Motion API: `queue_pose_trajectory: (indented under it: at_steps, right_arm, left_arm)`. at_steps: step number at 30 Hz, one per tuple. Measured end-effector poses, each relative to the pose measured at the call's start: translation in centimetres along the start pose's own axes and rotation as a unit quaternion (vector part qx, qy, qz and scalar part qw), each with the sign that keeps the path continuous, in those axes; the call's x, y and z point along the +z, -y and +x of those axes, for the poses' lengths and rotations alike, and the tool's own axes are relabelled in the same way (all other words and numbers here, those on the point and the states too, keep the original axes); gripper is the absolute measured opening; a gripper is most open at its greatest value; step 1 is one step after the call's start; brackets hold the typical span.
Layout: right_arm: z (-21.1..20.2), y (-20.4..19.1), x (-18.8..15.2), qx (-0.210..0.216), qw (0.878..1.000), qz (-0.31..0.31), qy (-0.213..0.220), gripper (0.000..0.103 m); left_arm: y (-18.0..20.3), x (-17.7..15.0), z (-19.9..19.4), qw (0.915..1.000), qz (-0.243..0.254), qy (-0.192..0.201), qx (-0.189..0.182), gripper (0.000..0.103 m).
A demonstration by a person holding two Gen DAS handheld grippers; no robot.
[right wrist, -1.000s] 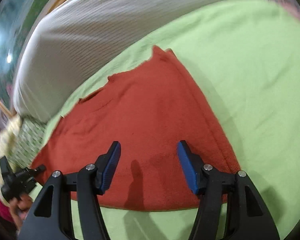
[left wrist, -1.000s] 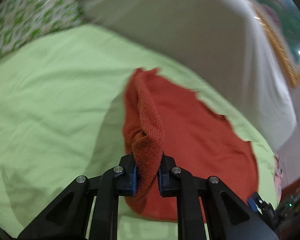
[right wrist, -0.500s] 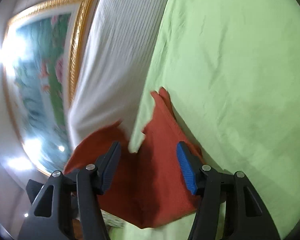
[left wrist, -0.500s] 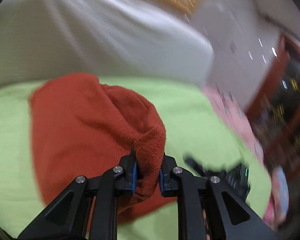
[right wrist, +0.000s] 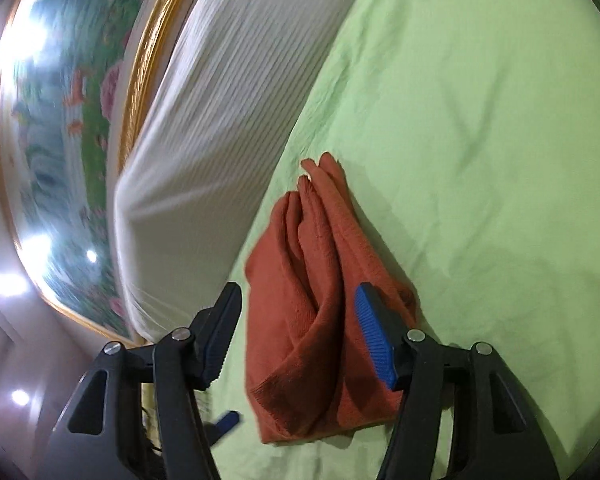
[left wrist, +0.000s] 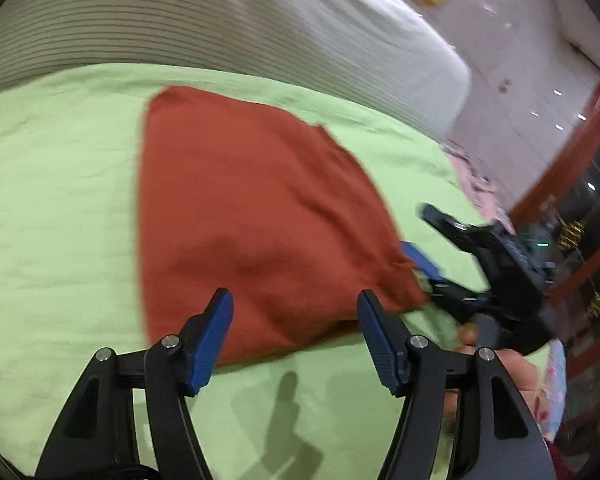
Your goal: Fold small clothes
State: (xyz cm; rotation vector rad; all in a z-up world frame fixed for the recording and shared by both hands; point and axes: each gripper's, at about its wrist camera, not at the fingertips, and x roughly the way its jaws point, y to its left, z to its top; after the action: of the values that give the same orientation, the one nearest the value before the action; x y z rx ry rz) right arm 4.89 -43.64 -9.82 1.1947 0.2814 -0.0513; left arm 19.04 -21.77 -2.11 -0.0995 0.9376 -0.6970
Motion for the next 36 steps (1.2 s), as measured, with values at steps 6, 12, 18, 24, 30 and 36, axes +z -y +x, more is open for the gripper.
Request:
queue_pose_trajectory:
  at_steps: [6,12,18,24,30,36]
  right_arm:
    - [1.3,-5.9,1.6,-0.094,0.979,-0.178,-0.022,0.061]
    - [6.5,-8.7,1.7,-0.150,0.933,-0.314,-0.095,0.061]
    - [9.5,-8.3,2.0,-0.196,0.914,-0.335,-0.119,0.061]
    - [9.8,-8.6,1.8,-0.177,0.916,-0.342,-0.114,0.061]
    - [11.4,-9.4,0.3,-0.166,0.900,-0.378,-0.143,0.045]
    - [12.7,-7.6,0.1,-0.168,0.908,-0.342,-0.175,0.009]
  left_arm:
    - [-5.8,1.5,1.1,0.9942,-0.067,-0.005,0.084,0.065]
    - [-8.9,2.6,1.9,0.9883,-0.109,-0.006,0.106,0.072]
    - [-10.1,3.7,3.3,0.9871,-0.127,-0.013,0.096,0.079]
    - [-10.8,4.7,4.9,0.9853,-0.138,-0.022,0.098,0.080]
    - [-10.3,4.7,5.6,0.9861,-0.126,-0.023,0.106,0.082]
    - [-9.3,4.8,6.3,0.9874,-0.112,-0.033,0.107,0.082]
